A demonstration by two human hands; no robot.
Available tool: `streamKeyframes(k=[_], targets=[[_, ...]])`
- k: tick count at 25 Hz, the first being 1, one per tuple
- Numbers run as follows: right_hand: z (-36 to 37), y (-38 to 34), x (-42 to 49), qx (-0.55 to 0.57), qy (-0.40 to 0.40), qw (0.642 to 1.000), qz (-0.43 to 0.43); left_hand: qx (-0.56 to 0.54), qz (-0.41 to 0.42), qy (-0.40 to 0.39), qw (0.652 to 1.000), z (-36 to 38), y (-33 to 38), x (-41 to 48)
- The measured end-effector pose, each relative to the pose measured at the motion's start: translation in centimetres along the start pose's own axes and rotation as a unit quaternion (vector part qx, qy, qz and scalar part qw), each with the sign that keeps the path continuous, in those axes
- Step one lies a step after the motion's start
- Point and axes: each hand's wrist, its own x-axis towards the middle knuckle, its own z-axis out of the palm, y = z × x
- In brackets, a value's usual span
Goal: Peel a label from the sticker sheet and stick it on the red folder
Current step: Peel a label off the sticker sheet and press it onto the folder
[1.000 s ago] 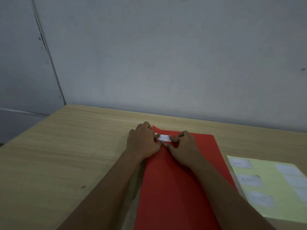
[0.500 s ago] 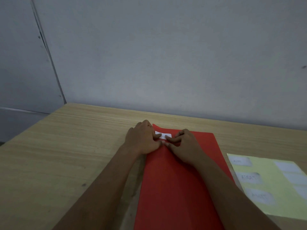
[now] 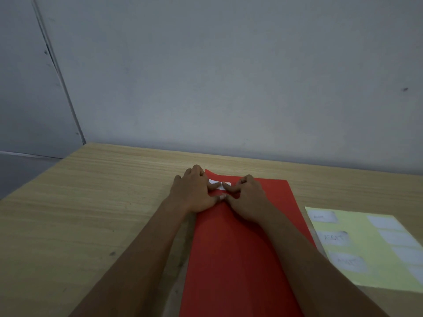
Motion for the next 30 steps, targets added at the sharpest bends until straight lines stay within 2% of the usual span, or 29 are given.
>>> streamKeyframes(k=[5, 10, 16, 24, 30], targets=[[0.1, -0.2, -0.1, 0.014, 0.03, 0.999, 0.015, -0.03, -0.024, -0.006, 0.999, -0.5, 0.3, 0.0], [-0.5, 0.2, -0.7, 0.039, 0.008, 0.999, -0.027, -0.018, 0.006, -0.056, 0.998, -1.1, 0.0, -0.4], [0.0, 0.4, -0.5, 0.051, 0.048, 0.997, -0.015, -0.043, -0.016, -0.041, 0.998, -1.0, 0.3, -0.2], [0.4, -0.1, 0.1, -0.036, 0.008, 0.999, 0.002, 0.018, 0.006, -0.042, 0.999, -0.3, 0.3, -0.3], [0.4, -0.2, 0.1, -0.034, 0.006, 0.999, 0.014, 0.001, -0.012, -0.041, 0.999, -0.5, 0.4, -0.1]])
